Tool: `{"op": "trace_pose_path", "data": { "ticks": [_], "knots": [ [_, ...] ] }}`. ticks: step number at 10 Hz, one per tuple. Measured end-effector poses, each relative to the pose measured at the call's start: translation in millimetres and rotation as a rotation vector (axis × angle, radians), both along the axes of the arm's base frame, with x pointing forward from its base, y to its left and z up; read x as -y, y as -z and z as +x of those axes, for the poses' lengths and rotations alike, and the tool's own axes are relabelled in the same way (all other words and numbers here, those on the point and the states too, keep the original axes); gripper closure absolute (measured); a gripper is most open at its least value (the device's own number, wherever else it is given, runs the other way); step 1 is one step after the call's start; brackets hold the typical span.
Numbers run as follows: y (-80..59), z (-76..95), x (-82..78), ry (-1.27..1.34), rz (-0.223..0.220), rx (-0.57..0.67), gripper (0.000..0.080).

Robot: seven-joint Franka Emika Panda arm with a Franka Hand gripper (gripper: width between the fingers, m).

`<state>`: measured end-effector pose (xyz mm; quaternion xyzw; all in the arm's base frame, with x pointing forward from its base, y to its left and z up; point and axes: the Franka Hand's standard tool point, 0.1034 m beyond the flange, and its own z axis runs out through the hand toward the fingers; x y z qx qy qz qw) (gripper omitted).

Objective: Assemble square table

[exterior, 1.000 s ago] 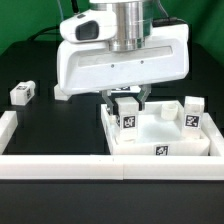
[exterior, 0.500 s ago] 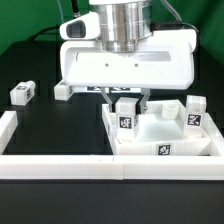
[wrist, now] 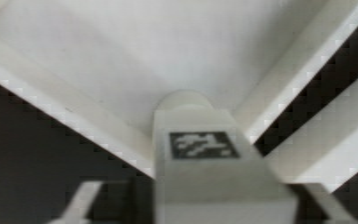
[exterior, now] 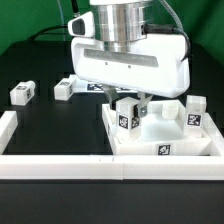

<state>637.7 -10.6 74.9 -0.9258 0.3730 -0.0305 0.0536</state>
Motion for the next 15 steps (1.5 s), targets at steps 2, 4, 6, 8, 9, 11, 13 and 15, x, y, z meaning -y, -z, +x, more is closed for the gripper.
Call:
{"op": "trace_pose_path", "data": {
  "ticks": [2,4,6,8,9,11,13,15],
  "knots": [
    [-0.2,-0.3,-0.5,-0.072,-0.006,0.001,0.0306],
    [-0.4,0.1,-1.5,-0.251,-0.026,0.014,0.0160],
    [0.5,-0.2,-1.4,-0.482,-0.055,0.026,0.0151],
    [3.1,-0.5,-4.5,-0.659,-0.081,0.014,0.0151],
    [3.1,-0.5,-7.0,-0.771,-0.103,0.014,0.0151],
    [2.7,-0.4,-8.4,-0.893,-0.114,0.019,0.0151],
    [2.8,-0.4,-7.2,-1.058,-0.131,0.027,0.0151],
    [1.1,0.1,-3.9,-1.203,-0.152,0.045,0.0151]
  ]
}}
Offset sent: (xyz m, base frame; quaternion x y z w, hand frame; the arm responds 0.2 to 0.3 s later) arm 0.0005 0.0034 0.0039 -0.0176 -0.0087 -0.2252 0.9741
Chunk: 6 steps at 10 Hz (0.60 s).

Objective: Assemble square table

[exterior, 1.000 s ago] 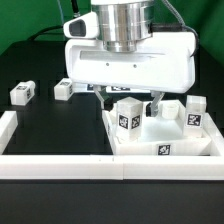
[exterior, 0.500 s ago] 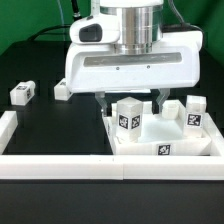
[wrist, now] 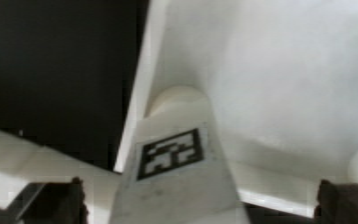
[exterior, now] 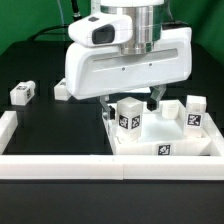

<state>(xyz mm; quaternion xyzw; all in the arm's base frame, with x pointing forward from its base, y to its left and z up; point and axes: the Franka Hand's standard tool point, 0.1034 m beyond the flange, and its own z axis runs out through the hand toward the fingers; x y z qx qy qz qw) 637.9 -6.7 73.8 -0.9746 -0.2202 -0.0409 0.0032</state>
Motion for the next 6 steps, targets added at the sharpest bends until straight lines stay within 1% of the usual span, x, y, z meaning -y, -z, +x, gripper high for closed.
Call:
{"op": "trace_pose_path", "data": {
  "ticks": [2,5,6],
  "knots": [
    [-1.0,0.9,1.9,-0.116,-0.011,0.008,0.0151],
    [-2.9,3.0,3.3,-0.173,-0.017,0.013,0.0151],
    [-2.5,2.8,3.5,-0.173,-0.018,0.012,0.0239]
  ]
}}
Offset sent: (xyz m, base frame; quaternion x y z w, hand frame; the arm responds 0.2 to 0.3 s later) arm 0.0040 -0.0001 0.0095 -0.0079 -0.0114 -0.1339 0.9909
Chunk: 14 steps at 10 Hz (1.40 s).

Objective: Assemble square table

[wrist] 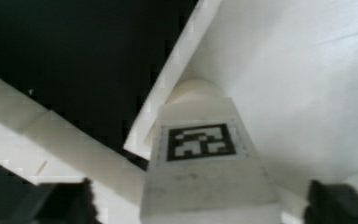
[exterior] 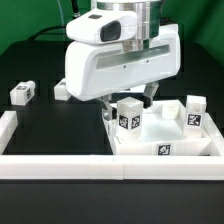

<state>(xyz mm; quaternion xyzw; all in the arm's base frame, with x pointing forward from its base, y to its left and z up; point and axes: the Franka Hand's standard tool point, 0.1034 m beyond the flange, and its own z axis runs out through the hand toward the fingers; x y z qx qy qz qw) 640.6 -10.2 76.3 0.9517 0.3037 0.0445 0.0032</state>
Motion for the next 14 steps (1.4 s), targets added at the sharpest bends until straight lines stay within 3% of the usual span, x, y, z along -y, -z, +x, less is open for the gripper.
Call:
{"op": "trace_pose_path", "data": {
  "ticks": [1,2,3,5,9,14],
  "knots": [
    [0.3,-0.1,0.1,0.000,0.000,0.000,0.0373],
    [0.5,-0.2,0.1,0.000,0.000,-0.001,0.0373],
    [0.7,-0.3,0.1,0.009,0.001,-0.001,0.0512],
    [1.1,-0.4,0.6,0.046,0.007,-0.002,0.0511],
    [1.6,0.2,1.1,0.538,0.074,-0.012,0.0511],
    [2.6,-0.4,1.1,1.113,0.119,-0.030,0.0511]
  ]
}}
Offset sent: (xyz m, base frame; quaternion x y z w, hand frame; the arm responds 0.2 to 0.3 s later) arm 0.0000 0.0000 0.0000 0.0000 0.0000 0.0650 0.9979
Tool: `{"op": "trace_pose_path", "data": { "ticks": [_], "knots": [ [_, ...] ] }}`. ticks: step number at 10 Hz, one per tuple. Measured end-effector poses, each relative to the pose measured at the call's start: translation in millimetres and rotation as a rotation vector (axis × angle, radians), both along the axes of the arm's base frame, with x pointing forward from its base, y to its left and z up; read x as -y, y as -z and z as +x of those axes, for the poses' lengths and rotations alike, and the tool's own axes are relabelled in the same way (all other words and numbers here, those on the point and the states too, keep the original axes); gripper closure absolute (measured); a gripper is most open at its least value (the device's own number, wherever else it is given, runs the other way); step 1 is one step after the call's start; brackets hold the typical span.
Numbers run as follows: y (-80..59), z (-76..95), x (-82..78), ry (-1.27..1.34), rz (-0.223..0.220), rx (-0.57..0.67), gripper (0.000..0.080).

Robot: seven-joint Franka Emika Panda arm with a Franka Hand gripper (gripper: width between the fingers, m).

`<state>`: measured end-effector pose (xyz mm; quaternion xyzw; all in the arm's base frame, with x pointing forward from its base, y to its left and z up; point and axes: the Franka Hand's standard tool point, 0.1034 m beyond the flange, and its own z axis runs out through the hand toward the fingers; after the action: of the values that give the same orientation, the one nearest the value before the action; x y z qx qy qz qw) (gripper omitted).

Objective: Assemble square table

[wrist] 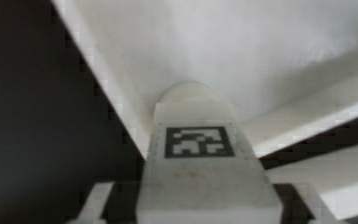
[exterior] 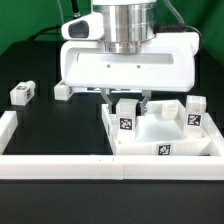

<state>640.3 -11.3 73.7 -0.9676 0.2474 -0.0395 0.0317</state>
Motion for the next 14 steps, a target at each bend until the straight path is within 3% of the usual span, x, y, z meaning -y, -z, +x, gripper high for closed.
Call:
{"op": "trace_pose_path", "data": {
  "ticks": [6,7,8,9,10,14],
  "knots": [
    [-0.3,0.4,1.2,0.247,0.028,-0.009,0.0510],
    [-0.2,0.3,1.1,0.204,0.024,-0.007,0.0430],
    [-0.1,0.1,0.9,0.138,0.016,-0.006,0.0430],
    [-0.1,0.0,0.1,0.019,-0.003,-0.003,0.0249],
    [-0.2,0.2,-0.5,-0.126,-0.023,0.002,0.0168],
    [0.2,-2.3,-3.6,-0.533,-0.054,-0.012,0.0151]
  ]
}}
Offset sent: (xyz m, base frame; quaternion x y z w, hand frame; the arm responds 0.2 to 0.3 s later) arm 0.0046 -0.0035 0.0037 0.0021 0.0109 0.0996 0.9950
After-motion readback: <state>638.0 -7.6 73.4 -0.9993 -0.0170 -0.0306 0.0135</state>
